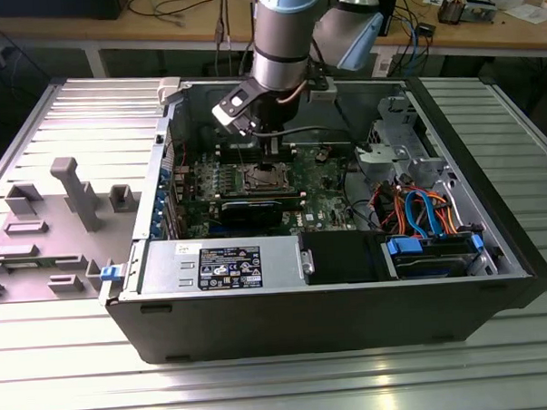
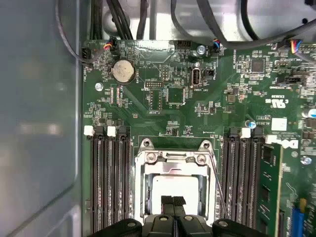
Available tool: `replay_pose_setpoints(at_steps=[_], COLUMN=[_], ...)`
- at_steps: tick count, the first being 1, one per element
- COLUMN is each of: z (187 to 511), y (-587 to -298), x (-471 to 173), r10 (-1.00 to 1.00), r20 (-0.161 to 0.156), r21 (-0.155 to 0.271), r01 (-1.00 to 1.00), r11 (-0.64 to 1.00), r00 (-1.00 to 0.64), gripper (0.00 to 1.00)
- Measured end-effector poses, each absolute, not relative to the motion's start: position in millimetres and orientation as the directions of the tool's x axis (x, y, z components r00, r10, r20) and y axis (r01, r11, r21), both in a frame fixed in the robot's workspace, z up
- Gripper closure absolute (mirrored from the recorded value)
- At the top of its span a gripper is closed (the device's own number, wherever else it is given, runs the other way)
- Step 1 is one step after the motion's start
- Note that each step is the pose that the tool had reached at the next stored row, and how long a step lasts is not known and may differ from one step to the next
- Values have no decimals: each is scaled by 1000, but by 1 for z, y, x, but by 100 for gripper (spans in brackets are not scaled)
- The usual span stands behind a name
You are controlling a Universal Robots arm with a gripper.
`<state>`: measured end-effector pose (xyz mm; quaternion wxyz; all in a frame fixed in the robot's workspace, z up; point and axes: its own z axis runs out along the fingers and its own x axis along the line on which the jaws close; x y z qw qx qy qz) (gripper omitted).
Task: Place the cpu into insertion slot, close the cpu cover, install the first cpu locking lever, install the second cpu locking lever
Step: 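Close the cpu cover, then install the first cpu locking lever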
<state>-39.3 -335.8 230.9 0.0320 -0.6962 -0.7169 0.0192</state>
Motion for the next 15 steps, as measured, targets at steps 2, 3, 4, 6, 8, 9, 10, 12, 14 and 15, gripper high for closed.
replay_pose_setpoints(at_steps=[2,3,4,6,8,9,10,12,14,15], z=[247,248,251,255,258,259,260,263,263,263], y=[-336,-336,-336,-336,-336,-336,-336,-336,-336,-336], x=[-39,-39,-39,-39,-39,-39,-39,-39,-39,-39], r10=[999,999,999,999,999,999,999,999,998,998], r20=[19,19,19,19,19,19,19,19,19,19], r21=[-72,-72,-72,-72,-72,-72,-72,-72,-72,-72], r01=[997,997,997,997,997,997,997,997,996,995], r11=[30,30,30,30,30,30,30,30,54,66], r00=[-29,-29,-29,-29,-29,-29,-29,-29,-52,-65], gripper=[89,89,89,89,89,89,89,89,89,89])
